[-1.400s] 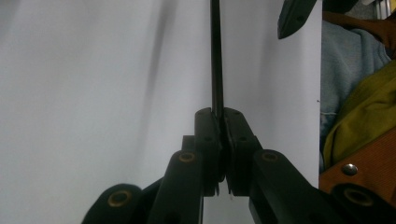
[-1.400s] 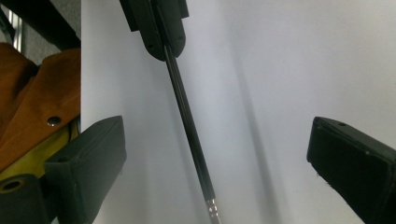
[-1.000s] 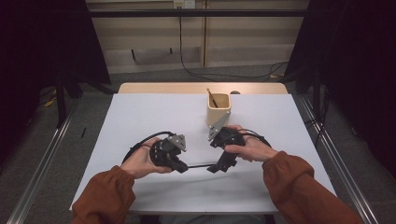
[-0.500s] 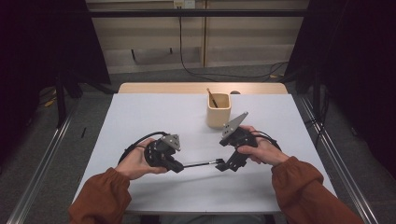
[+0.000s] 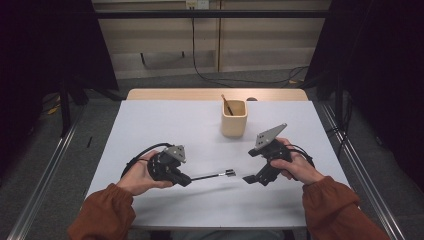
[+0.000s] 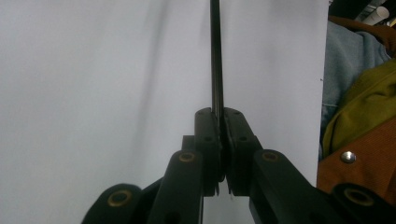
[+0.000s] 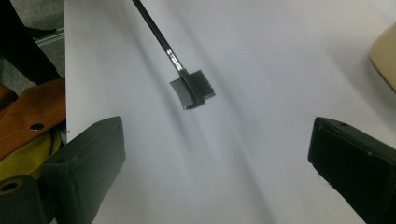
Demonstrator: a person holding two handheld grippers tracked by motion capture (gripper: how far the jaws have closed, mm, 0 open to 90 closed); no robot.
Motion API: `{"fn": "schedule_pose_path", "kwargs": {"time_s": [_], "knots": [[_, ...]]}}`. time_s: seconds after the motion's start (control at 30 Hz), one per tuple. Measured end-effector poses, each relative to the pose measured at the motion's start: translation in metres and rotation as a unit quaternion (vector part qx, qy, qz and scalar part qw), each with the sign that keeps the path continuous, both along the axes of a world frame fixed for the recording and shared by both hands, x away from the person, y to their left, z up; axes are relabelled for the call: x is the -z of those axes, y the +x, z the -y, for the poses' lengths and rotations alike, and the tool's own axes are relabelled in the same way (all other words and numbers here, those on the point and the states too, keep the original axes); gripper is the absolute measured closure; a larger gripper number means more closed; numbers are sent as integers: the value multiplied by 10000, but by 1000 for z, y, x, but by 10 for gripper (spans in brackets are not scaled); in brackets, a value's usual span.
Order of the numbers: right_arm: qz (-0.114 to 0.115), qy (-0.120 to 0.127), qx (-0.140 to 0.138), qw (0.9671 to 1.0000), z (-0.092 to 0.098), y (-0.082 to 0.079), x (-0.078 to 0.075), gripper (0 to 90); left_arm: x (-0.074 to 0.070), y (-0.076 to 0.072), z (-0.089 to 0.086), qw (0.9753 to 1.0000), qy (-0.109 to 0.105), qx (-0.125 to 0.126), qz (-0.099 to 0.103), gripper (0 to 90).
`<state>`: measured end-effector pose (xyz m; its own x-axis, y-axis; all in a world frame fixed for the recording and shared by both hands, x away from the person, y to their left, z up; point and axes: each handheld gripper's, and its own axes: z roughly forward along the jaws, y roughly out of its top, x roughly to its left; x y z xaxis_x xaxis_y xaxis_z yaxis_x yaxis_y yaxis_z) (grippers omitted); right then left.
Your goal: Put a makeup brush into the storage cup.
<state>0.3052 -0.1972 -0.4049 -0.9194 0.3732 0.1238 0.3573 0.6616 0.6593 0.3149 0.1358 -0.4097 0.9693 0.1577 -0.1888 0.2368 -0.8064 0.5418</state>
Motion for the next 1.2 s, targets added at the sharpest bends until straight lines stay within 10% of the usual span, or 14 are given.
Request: {"fn": "schedule_pose_path", "kwargs": {"time_s": [0.67, 1.2], "knots": [[-30, 501, 273, 9984, 14, -13, 4, 56, 2, -7, -25, 9959, -808, -415, -2, 857], [344, 1371, 829, 9865, 32, -23, 8, 64, 15, -20, -35, 9877, -1402, -692, -32, 858]]}}
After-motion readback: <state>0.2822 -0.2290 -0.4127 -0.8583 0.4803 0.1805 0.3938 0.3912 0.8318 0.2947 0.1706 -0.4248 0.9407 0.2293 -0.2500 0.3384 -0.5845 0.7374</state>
